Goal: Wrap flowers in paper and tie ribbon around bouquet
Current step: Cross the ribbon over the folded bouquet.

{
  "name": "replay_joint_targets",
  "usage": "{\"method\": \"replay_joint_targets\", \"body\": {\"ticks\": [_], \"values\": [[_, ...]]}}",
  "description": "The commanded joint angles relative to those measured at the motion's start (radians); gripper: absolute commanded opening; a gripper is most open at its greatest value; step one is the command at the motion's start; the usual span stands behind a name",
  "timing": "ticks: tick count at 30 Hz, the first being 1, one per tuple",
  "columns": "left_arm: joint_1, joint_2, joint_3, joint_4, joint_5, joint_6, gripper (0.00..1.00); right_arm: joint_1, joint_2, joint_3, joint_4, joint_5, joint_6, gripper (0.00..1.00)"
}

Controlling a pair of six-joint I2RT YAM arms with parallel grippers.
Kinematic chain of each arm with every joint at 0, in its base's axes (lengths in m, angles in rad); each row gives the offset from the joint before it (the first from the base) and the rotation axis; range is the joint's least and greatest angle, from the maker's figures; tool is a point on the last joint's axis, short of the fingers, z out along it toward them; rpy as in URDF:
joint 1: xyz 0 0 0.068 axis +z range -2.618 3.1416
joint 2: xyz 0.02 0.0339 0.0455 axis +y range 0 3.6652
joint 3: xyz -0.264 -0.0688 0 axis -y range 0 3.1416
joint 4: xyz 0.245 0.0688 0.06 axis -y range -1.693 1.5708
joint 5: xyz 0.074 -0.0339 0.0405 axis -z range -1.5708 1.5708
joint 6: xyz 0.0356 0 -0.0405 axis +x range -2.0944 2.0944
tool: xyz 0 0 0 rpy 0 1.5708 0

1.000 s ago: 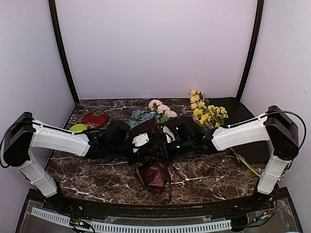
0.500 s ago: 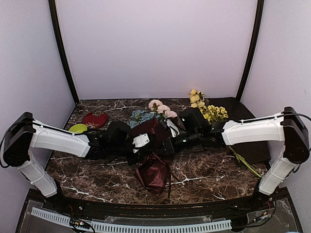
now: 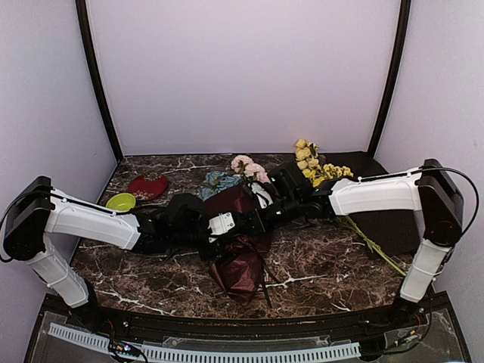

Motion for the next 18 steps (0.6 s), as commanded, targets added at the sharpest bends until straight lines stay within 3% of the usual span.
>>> {"method": "replay_joint_targets", "body": {"ticks": [1, 10, 14, 18], "values": [[-0.006, -0.039, -0.021, 0.032, -0.025, 0.012, 0.0, 0.001, 0.036, 0.064, -0.016, -0.042, -0.05, 0.13], [-0.006, -0.036, -0.037, 0.071, -0.028, 0.003, 0.0, 0.001, 0.079, 0.094, -0.036, -0.11, -0.086, 0.12], [-0.006, -0.012, -0.03, 0.078, -0.057, 0.0, 0.11, 0.001, 0.08, 0.097, -0.028, -0.159, -0.088, 0.1], [-0.006, 0.003, -0.024, 0.093, -0.09, 0.0, 0.14, 0.0, 0.062, 0.072, 0.008, -0.196, -0.066, 0.08]]}}
